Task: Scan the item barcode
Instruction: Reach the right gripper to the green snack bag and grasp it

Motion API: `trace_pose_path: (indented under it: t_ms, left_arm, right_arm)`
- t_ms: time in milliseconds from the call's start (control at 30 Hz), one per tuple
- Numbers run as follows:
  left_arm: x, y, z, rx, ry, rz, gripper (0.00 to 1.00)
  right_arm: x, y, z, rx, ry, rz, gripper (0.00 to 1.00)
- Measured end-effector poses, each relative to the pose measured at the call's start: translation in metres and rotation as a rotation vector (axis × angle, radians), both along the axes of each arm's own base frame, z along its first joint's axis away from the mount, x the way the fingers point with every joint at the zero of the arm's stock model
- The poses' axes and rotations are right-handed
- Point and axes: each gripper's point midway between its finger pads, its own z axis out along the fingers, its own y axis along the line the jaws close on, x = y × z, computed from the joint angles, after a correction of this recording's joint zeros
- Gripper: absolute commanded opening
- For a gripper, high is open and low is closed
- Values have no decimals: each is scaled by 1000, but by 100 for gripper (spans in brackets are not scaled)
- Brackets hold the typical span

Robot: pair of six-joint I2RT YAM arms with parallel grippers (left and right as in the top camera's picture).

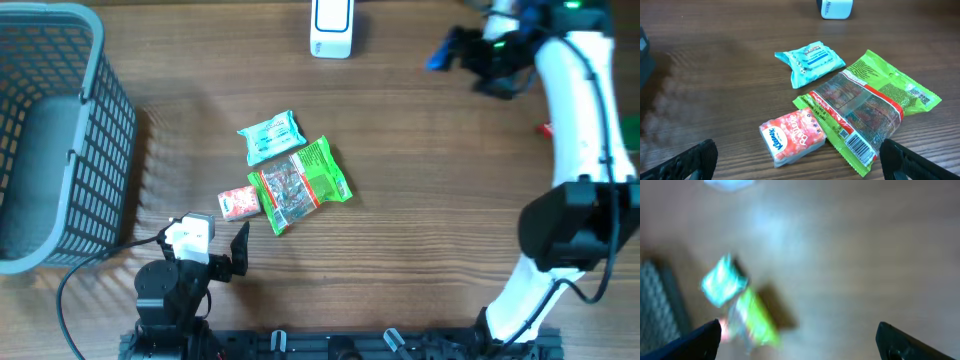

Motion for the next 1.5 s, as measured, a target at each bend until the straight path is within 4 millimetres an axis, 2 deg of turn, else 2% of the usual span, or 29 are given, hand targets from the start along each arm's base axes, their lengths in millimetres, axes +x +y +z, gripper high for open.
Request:
trace_pose_path:
  t_ms: [100,133,200,300,400,500,600,767,867,933,1000,1100,1167,1333,1433,1500]
  left_arm:
    - [0,0,0,0,0,0,100]
    - [0,0,0,0,0,0,100]
    - [0,0,0,0,0,0,100]
    - [0,0,0,0,0,0,100]
    - [0,0,0,0,0,0,100]
    - [0,0,0,0,0,0,100]
    - [0,0,0,0,0,0,100]
    - [0,0,0,0,0,0,100]
    - [0,0,0,0,0,0,100]
    - [0,0,0,0,2,0,100]
    - [0,0,0,0,2,0,100]
    - [0,0,0,0,2,0,100]
    - [0,0,0,0,1,0,100]
    - [0,0,0,0,1,0,100]
    - [0,0,0,0,1,0,100]
    - [0,0,0,0,1,0,100]
  right_arm:
    - [-50,56,-34,19,288,-90,100]
    - [-71,82,-48,6,411,-161,100]
    - [-88,108,-58,-13,491,-228,100]
    - [-116,149,-69,-51,536,-208,100]
    - [-137,173,-72,-100,544,-182,100]
    - [-154,186,-79,-195,539,-275,100]
    - [-164,199,-95,-226,533,-356,100]
    - [-162,200,-110,-225,538,-467,100]
    - [-153,208,-152,-148,498,-492,100]
    - [-154,209,-181,-110,477,-492,100]
    - [-149,218,-183,-57,444,-483,100]
    - [-147,248,-177,58,359,-440,100]
    - [-149,255,-176,76,316,-459,97]
    - [-152,240,-182,74,309,-643,95]
    - [-150,236,-182,80,311,-700,85]
    - [-151,234,-184,81,310,-720,82]
